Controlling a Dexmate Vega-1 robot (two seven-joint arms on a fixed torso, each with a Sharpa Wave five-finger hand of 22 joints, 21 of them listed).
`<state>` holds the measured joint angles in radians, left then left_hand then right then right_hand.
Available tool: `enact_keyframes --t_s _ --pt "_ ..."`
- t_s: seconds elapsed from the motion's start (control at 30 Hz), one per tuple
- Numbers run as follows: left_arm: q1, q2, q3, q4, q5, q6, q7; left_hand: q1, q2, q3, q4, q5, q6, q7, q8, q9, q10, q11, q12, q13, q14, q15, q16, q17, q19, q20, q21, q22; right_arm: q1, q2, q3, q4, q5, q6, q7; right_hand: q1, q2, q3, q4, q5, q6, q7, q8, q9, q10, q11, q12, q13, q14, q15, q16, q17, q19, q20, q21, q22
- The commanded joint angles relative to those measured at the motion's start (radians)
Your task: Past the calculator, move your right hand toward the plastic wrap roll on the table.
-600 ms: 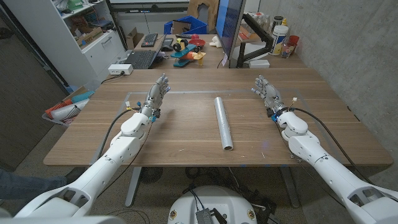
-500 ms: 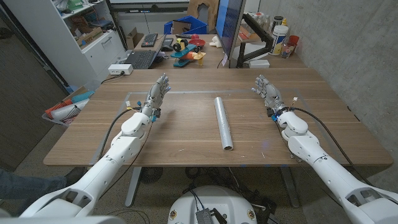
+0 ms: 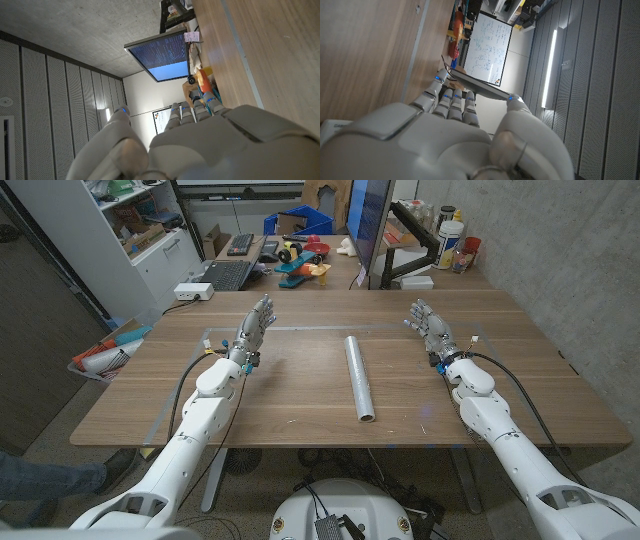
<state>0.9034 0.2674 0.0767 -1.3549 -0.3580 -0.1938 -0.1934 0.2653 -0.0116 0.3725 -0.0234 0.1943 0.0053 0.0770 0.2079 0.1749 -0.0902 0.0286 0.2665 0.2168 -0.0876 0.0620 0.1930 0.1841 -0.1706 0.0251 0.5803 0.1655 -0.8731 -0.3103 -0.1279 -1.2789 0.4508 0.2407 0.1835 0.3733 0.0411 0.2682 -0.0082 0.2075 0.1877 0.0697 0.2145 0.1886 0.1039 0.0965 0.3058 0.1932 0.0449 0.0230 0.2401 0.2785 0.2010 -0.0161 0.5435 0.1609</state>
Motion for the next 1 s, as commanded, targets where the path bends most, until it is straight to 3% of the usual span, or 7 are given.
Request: enact_keyframes --t_s 0.03,0.53,1.0 --pt "0.026 -0.088 -0.103 -0.039 0.098 0.041 -0.059 0.006 0.004 0.005 -0.004 0.002 0.006 0.008 -0.001 0.004 0.000 -0.003 -0.002 -0.001 -0.010 -0.004 0.007 0.002 -0.036 0.001 -0.005 0.003 -0.001 0.065 0.081 -0.009 -0.081 -0.029 0.058 0.004 -0.001 0.006 -0.003 0.000 0.011 -0.003 0.004 0.004 0.011 0.000 -0.006 0.002 0.009 0.000 0.003 0.000 0.009 -0.002 -0.003 0.003" --pt "0.031 -0.120 -0.149 -0.055 0.140 0.058 -0.089 0.005 0.006 0.004 -0.006 0.001 0.011 0.007 -0.004 0.004 0.007 0.000 -0.005 -0.006 -0.007 -0.006 0.008 0.001 -0.032 0.004 -0.015 0.004 0.006 0.093 0.105 0.004 -0.134 -0.020 0.089 0.001 0.001 0.006 -0.004 -0.001 0.012 -0.005 0.001 0.004 0.015 -0.001 -0.011 0.001 0.013 -0.002 0.003 -0.004 0.011 -0.002 -0.012 0.003" --pt "0.033 -0.130 -0.166 -0.066 0.159 0.073 -0.098 0.004 0.008 0.004 -0.008 0.000 0.017 0.005 -0.006 0.004 0.014 -0.004 -0.008 -0.009 -0.004 -0.005 0.008 0.001 -0.031 0.009 -0.025 0.004 0.027 0.109 0.117 0.065 -0.134 0.059 0.157 -0.004 -0.009 0.000 -0.007 -0.003 0.007 -0.010 -0.003 0.004 0.022 -0.005 -0.016 0.002 0.018 -0.006 0.002 -0.008 0.023 -0.001 -0.018 0.003"
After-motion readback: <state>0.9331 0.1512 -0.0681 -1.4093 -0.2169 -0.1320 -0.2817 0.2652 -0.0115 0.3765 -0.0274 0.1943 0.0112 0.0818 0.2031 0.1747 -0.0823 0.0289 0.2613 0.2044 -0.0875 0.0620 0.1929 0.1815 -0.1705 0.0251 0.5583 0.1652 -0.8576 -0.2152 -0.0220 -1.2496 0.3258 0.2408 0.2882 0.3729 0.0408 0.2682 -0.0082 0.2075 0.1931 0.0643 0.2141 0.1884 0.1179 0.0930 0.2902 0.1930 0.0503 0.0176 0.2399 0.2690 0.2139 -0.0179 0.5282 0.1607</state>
